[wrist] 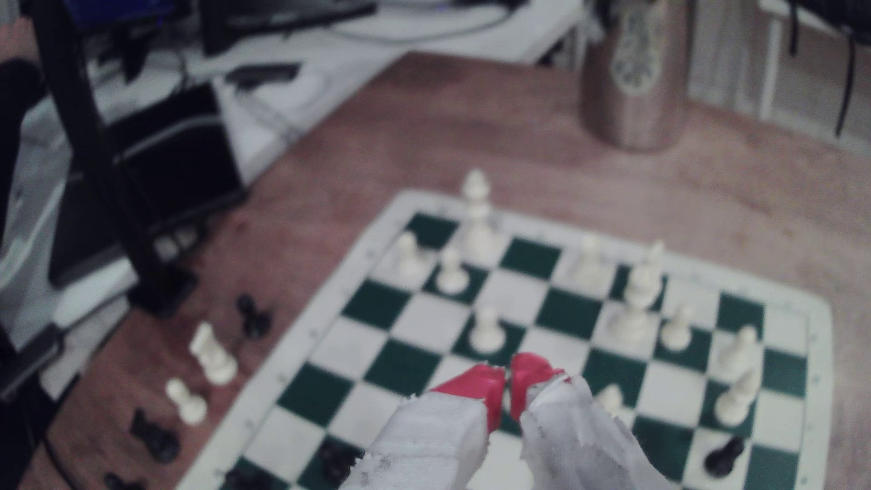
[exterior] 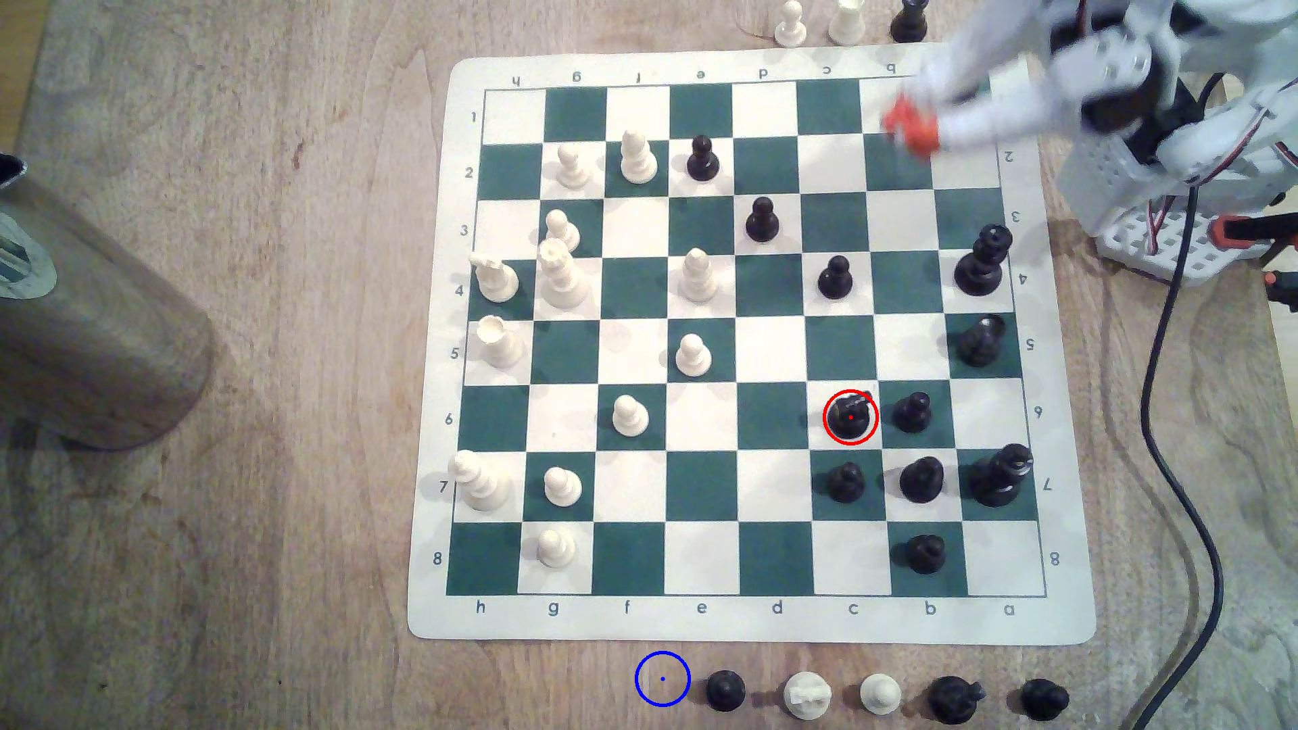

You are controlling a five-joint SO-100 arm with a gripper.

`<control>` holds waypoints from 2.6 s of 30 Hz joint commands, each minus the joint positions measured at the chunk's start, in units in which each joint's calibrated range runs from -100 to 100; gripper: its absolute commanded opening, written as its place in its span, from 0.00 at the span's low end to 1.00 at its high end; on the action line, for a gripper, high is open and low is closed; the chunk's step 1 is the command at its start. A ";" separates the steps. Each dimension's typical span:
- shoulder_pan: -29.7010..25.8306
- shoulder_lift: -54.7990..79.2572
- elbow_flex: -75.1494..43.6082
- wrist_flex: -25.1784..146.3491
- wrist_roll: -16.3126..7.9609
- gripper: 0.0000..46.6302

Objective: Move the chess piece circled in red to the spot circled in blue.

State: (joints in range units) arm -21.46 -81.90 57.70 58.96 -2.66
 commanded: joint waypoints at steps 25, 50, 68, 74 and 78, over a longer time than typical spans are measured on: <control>-10.18 41.58 -6.66 -14.00 -12.26 0.35; -9.94 52.53 -1.77 -20.80 -11.87 0.29; -9.47 58.64 -3.40 -23.75 -11.77 0.21; -9.63 60.93 -5.30 -23.67 -11.97 0.13; -9.71 60.93 -5.39 -23.50 -11.77 0.01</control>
State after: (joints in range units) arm -31.56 -20.65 56.98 35.94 -14.53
